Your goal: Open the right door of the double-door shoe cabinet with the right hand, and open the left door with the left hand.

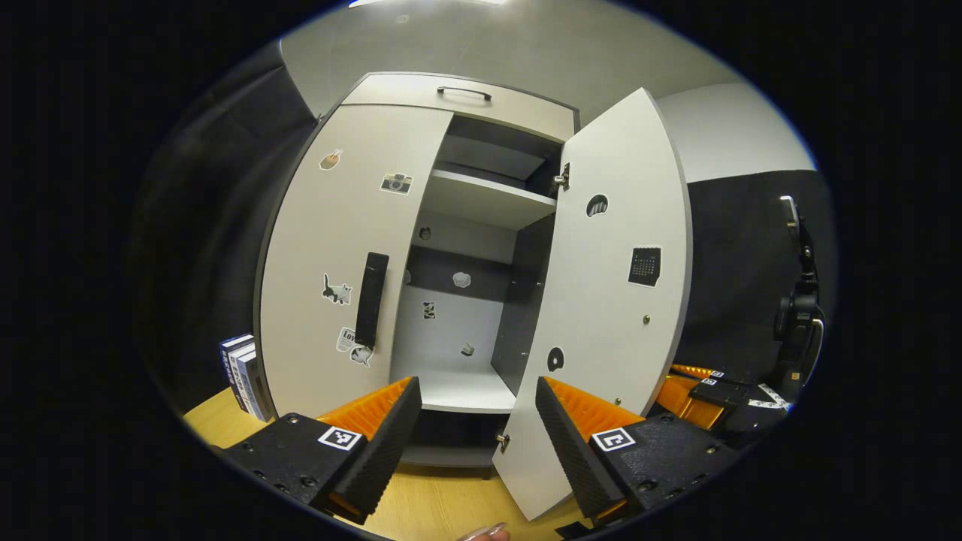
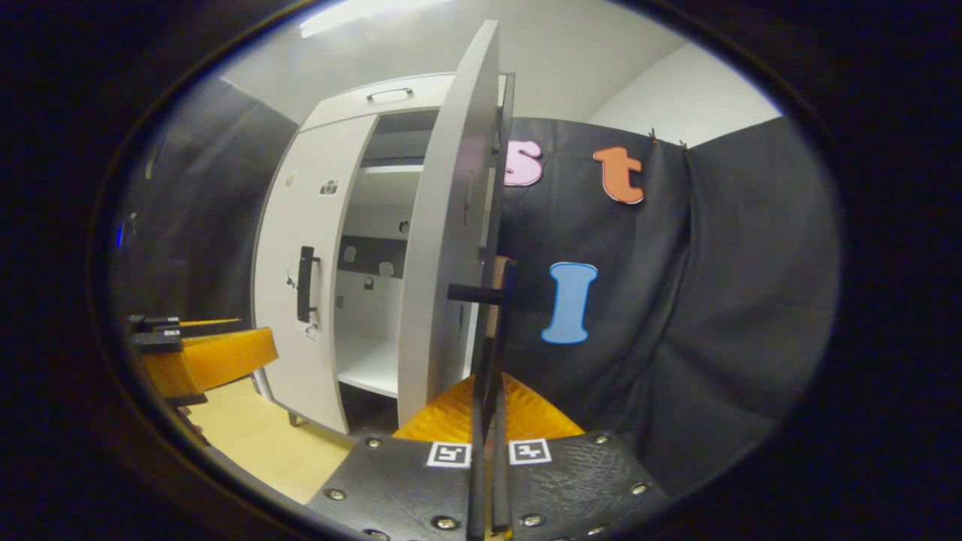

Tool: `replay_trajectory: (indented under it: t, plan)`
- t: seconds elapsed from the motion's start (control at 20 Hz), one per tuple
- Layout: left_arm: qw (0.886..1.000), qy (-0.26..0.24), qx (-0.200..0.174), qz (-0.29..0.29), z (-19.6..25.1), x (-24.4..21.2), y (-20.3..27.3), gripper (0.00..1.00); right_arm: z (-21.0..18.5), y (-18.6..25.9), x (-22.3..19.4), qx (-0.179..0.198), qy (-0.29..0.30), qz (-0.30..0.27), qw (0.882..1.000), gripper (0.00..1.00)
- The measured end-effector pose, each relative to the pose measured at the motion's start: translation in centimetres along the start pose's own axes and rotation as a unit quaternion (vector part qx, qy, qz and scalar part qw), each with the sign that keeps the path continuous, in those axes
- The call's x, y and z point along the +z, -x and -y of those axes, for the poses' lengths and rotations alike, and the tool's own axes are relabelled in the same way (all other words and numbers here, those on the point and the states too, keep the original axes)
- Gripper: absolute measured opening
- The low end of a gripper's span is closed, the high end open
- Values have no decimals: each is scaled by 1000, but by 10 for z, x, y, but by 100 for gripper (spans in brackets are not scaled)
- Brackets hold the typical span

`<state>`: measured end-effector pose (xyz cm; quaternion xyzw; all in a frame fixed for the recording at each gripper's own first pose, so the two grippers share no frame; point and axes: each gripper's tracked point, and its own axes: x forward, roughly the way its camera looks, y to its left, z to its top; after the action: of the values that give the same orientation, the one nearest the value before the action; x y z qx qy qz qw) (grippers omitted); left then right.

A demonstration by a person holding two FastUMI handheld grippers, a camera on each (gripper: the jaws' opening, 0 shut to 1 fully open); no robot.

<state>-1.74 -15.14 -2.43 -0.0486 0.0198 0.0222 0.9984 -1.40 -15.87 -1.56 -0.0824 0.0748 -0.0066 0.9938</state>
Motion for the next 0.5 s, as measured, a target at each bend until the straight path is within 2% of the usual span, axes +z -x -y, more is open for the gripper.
replay_trajectory:
  t: [0.15, 0.3, 0.35, 0.4, 0.45, 0.5]
  plan:
    - [1000, 8, 7, 15, -5, 8, -3, 95, 4, 1, -4, -3, 12, -6, 1000, 4]
    - [998, -19, 42, 39, -29, 22, -10, 94, 4, 11, -2, 13, -1, -11, 1000, 6]
    - [997, -29, 50, 48, -38, 26, -16, 94, 8, 11, -1, 8, -10, -10, 1000, 20]
    - [997, -35, 52, 52, -45, 29, -21, 94, 13, 16, 1, -1, -18, -8, 1000, 23]
    - [997, -41, 48, 54, -51, 31, -30, 94, 22, 20, 5, -19, -24, -6, 1000, 31]
    - [997, -46, 46, 52, -57, 32, -36, 94, 28, 25, 10, -27, -34, 3, 999, 51]
